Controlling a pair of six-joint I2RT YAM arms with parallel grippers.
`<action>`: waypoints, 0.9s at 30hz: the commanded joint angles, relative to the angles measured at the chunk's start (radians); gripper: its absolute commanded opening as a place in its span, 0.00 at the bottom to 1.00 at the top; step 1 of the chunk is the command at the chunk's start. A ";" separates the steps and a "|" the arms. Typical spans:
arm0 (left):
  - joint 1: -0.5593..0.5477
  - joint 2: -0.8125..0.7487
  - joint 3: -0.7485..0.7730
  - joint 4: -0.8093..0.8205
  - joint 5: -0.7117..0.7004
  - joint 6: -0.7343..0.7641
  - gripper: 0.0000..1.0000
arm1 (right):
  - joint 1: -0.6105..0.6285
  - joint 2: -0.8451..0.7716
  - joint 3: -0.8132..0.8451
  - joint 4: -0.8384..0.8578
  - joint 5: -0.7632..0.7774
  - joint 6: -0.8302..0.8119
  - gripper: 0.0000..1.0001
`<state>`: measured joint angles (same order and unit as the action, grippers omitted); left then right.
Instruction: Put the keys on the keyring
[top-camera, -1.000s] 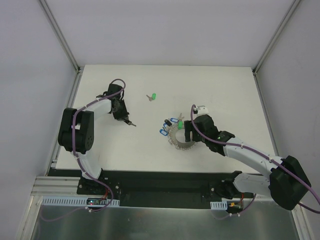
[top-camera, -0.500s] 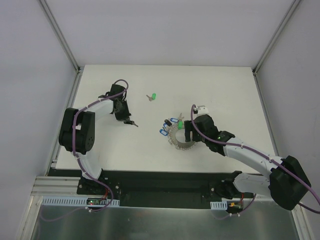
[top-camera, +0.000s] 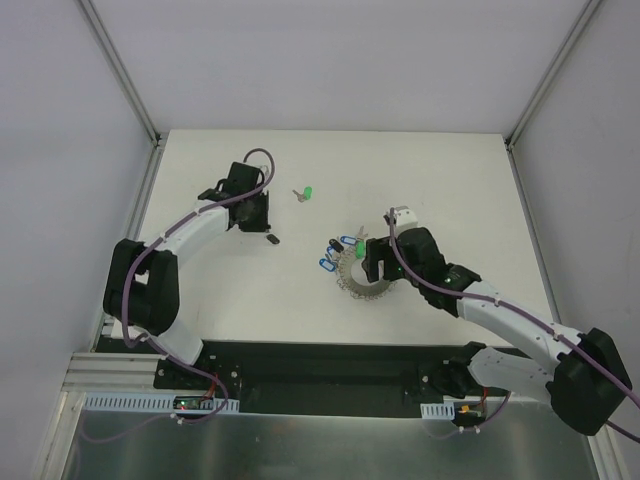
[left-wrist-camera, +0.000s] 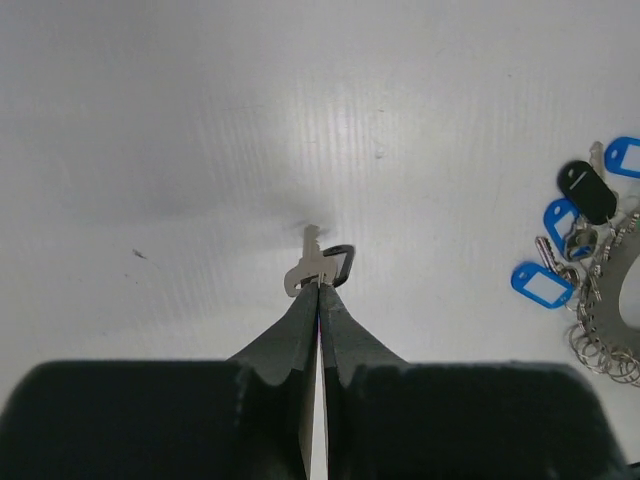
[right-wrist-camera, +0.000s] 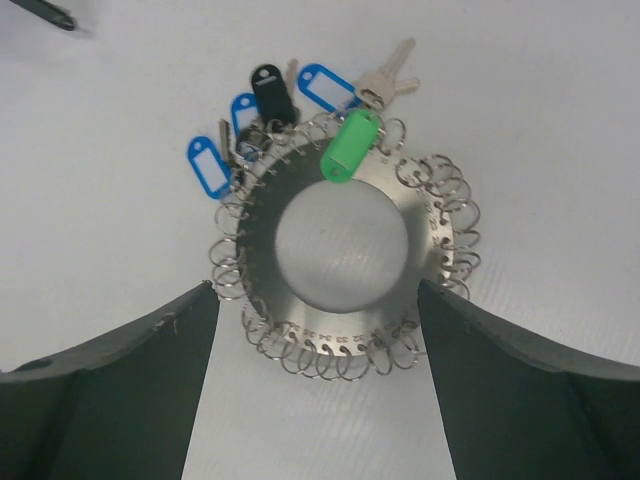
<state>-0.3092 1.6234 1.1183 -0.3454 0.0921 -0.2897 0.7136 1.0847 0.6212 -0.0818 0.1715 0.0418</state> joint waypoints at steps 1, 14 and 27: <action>-0.039 -0.074 0.034 -0.003 -0.028 0.121 0.00 | -0.003 -0.069 -0.008 0.137 -0.141 -0.036 0.84; -0.134 -0.257 -0.063 0.167 0.159 0.259 0.00 | -0.057 0.024 0.046 0.421 -0.524 -0.126 0.84; -0.246 -0.362 -0.051 0.224 0.347 0.346 0.00 | -0.106 0.172 0.181 0.511 -0.857 -0.230 0.80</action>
<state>-0.5278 1.3064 1.0611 -0.1631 0.3576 0.0071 0.6189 1.2377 0.7235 0.3424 -0.5320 -0.1284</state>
